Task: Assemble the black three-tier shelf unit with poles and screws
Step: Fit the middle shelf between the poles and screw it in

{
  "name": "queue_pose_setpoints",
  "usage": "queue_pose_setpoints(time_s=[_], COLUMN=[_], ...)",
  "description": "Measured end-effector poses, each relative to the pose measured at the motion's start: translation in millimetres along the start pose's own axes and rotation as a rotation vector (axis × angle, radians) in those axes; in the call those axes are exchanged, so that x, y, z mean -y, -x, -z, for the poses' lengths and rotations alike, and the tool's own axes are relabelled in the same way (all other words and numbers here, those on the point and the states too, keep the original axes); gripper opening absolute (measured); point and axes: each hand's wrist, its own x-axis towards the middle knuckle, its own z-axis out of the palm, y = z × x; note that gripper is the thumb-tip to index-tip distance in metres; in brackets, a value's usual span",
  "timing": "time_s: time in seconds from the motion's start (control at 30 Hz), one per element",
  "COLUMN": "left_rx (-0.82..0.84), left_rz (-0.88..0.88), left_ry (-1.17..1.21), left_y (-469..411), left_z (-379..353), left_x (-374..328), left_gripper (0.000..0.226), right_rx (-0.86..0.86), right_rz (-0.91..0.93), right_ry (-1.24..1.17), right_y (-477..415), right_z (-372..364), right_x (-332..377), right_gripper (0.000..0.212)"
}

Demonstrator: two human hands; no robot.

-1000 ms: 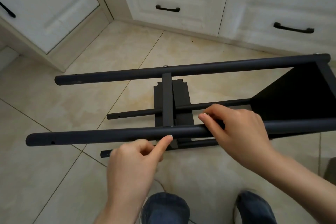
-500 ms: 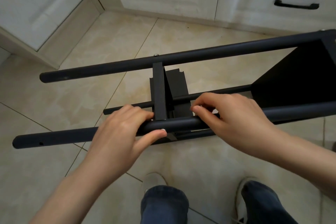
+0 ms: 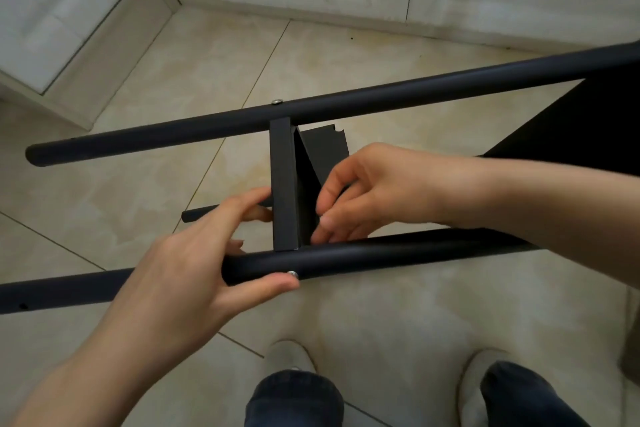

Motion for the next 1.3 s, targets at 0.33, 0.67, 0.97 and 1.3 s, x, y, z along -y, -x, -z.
queue_pose_setpoints(time_s=[0.33,0.67,0.97,1.3], left_rx=[0.017,-0.020,-0.026,-0.028], left_rz=[-0.357,-0.408,-0.400,-0.383], left_ry=[-0.252,-0.166,-0.152,-0.131], left_y=[-19,-19,-17,-17], left_z=[2,-7,-7,-8], left_x=[21,25,23,20], left_gripper=[0.077,0.076,0.076,0.076], right_rx=[0.148,0.303,0.331,0.391], right_rz=[-0.236,-0.224,-0.196,-0.219], right_ry=[-0.042,-0.118,-0.133,-0.178], right_y=[-24,-44,-48,-50], right_z=[7,-4,-2,0], right_x=[-1,2,-7,-9], right_gripper=[0.006,0.010,0.010,0.013])
